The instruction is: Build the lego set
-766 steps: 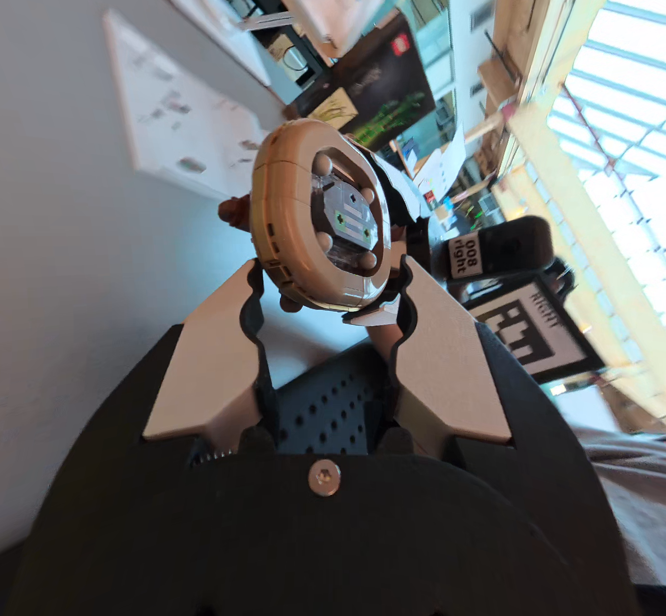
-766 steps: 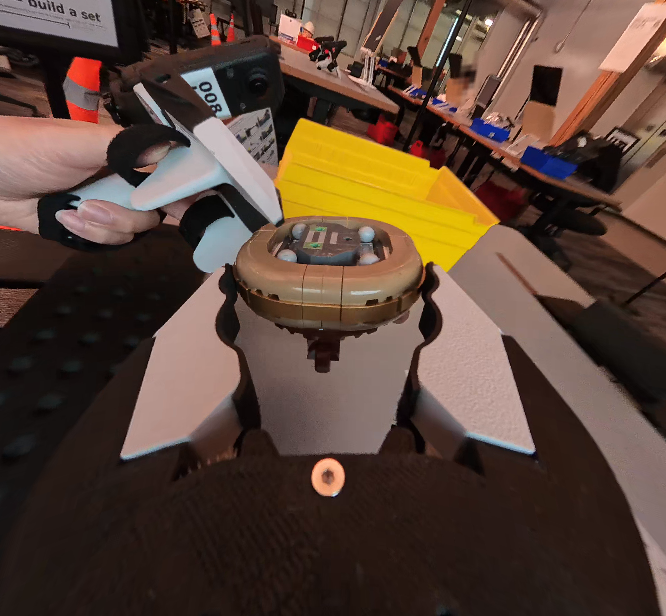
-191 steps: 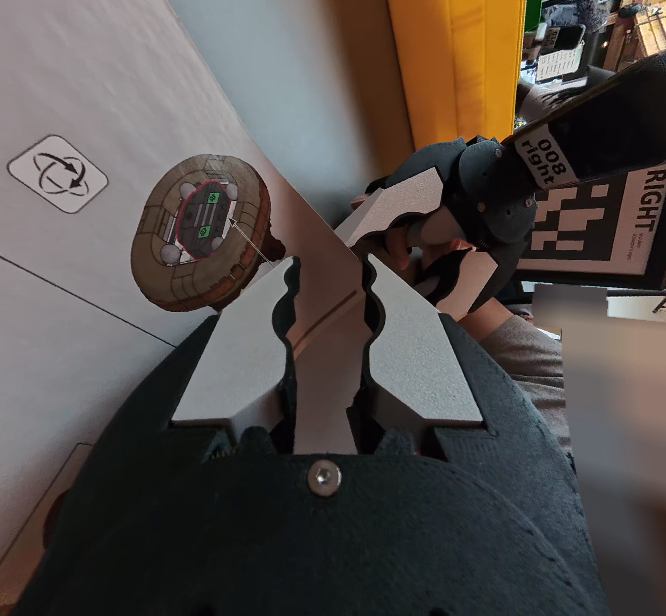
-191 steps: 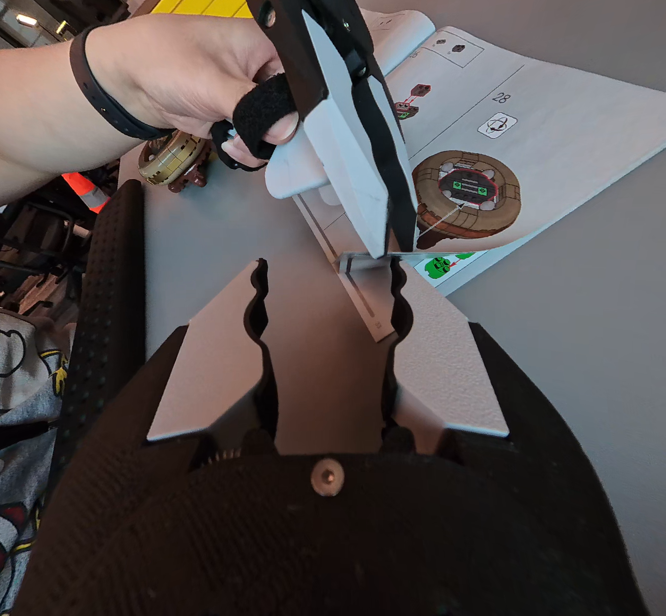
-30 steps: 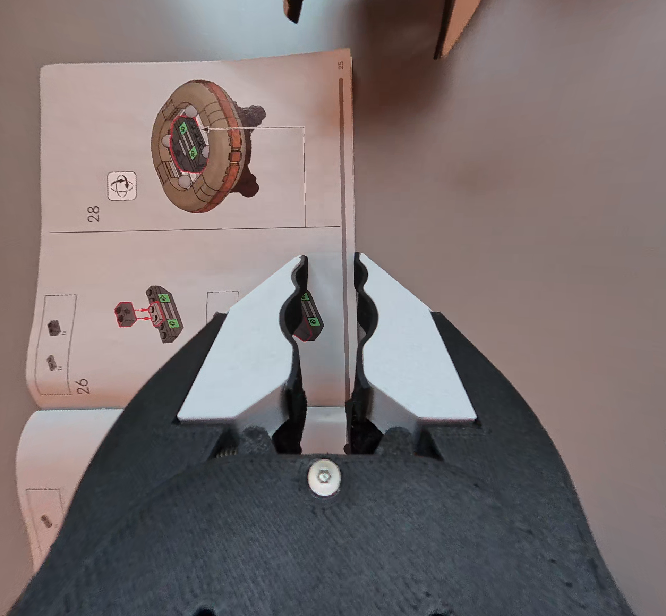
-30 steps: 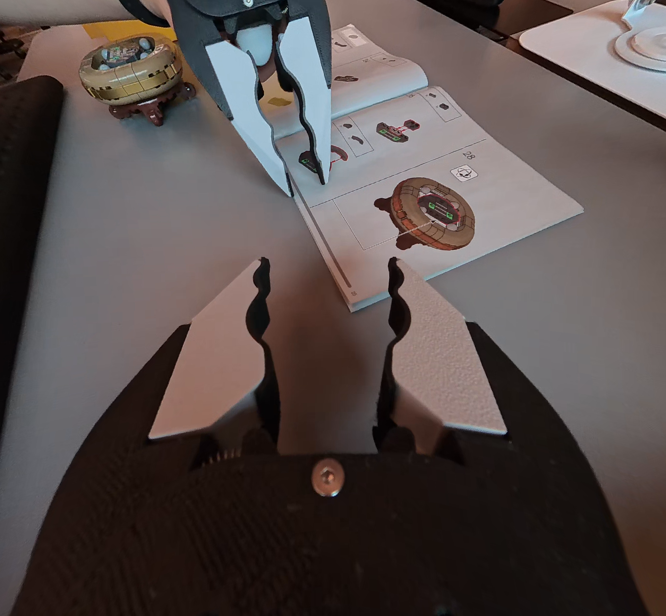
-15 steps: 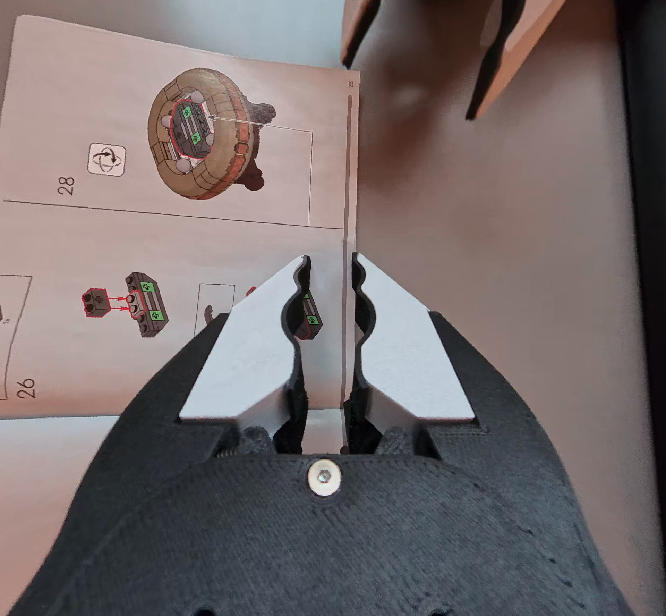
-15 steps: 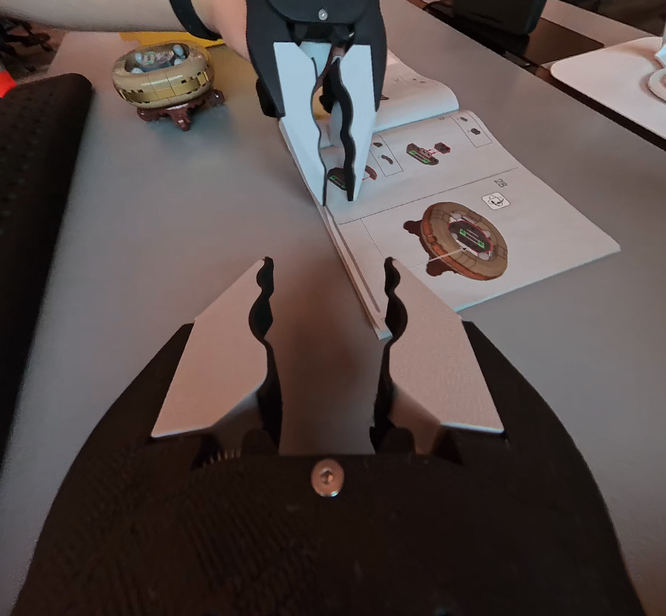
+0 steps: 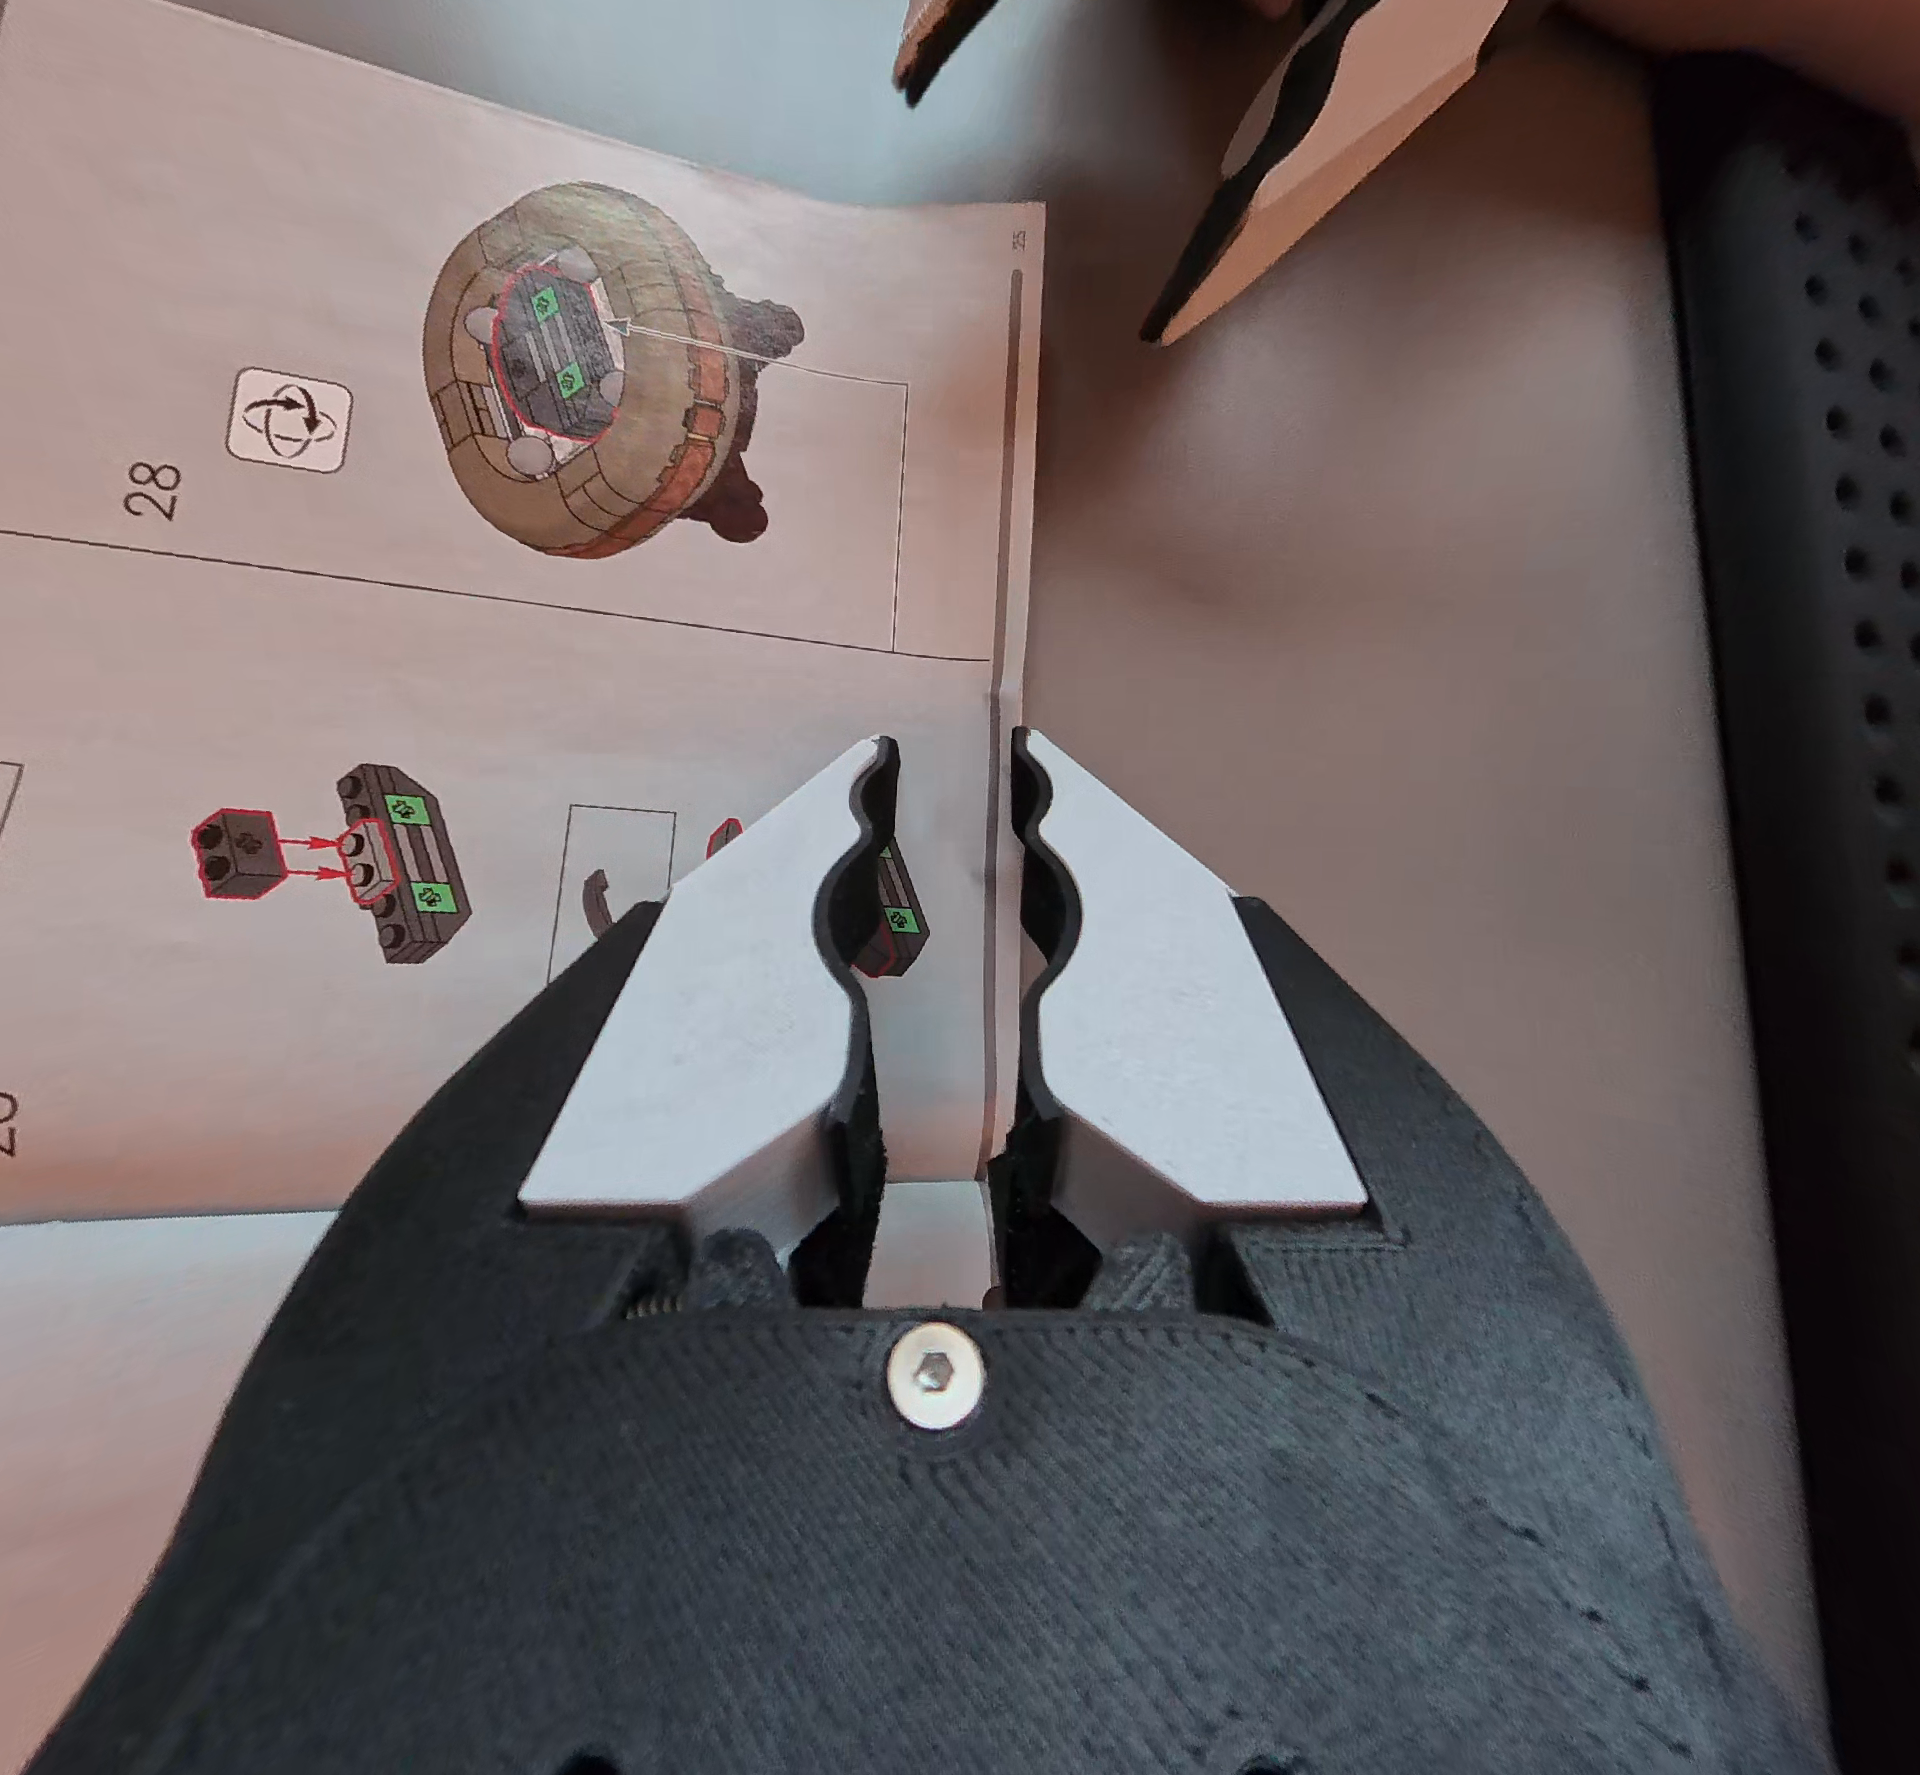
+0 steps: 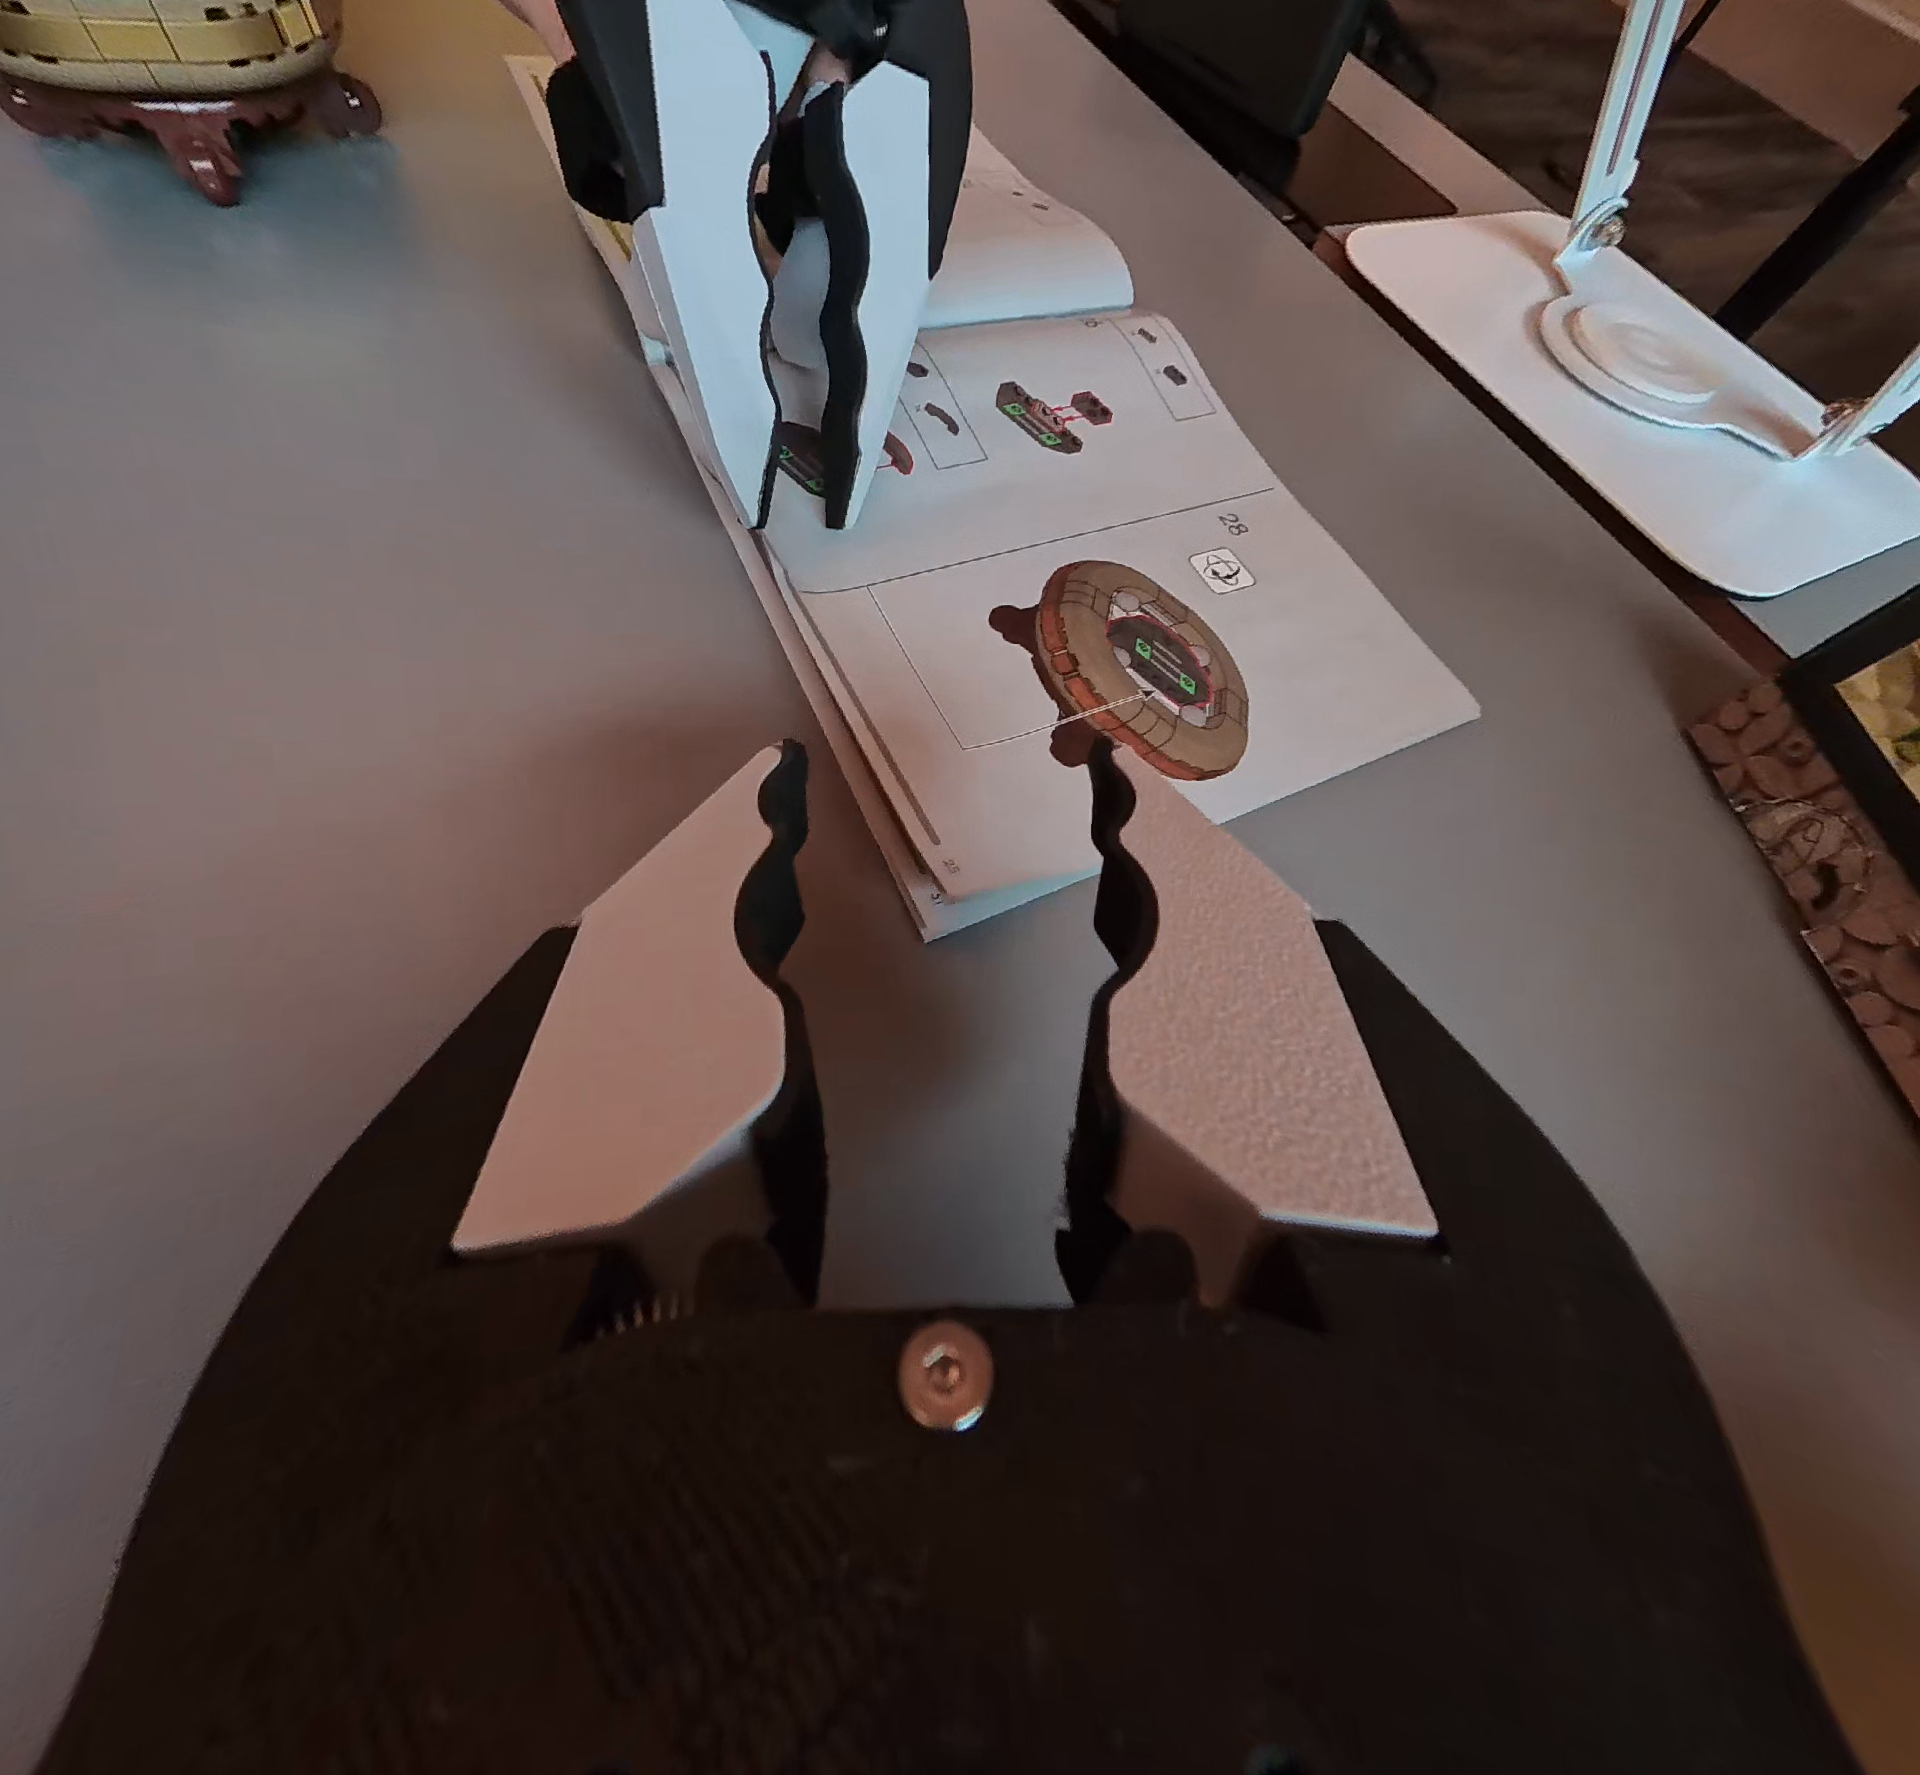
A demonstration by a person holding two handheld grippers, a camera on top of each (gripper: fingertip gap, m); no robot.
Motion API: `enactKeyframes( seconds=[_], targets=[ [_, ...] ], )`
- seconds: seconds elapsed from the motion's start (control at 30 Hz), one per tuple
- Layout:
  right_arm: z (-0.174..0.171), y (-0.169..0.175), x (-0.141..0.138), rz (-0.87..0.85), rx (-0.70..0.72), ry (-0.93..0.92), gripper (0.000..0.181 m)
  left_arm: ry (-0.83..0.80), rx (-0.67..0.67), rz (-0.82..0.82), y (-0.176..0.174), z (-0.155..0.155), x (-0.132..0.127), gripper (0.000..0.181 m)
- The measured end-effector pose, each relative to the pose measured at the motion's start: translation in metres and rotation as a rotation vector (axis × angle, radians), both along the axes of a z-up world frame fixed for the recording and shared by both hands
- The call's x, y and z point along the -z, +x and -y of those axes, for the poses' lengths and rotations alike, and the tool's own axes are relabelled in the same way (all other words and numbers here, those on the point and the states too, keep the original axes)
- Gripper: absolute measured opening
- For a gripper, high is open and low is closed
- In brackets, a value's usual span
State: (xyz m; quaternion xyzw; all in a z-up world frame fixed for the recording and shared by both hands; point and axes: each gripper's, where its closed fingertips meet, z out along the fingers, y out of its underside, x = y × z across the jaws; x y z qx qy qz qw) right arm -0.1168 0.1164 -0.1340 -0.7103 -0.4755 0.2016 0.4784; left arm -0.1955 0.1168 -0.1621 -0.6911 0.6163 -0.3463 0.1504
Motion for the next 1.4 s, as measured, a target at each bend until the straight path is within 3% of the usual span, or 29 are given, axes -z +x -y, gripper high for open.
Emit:
enactKeyframes(
  seconds=[0.43,0.87,1.0,1.13,1.23,1.4],
  targets=[
    [-0.012,0.024,0.010,0.134,0.053,0.097,0.050,-0.064,-0.019,0.021,-0.001,-0.001,-0.001,0.018],
    [-0.024,0.020,0.013,0.236,0.019,0.254,0.047,-0.119,-0.018,0.035,-0.001,0.003,-0.003,0.023],
    [-0.027,0.014,0.010,0.237,0.016,0.299,0.047,-0.234,-0.055,0.133,0.010,0.004,-0.023,0.040],
    [-0.029,0.010,0.004,0.234,0.017,0.357,0.047,-0.394,-0.148,0.235,0.039,-0.005,-0.055,0.046],
    [-0.032,0.007,-0.005,0.226,0.036,0.424,0.045,-0.476,-0.215,0.210,0.059,-0.013,-0.056,0.043],
    [-0.035,0.000,-0.005,0.213,0.020,0.423,0.045,-0.288,-0.113,0.119,0.063,-0.014,-0.034,0.052]
  ],
)
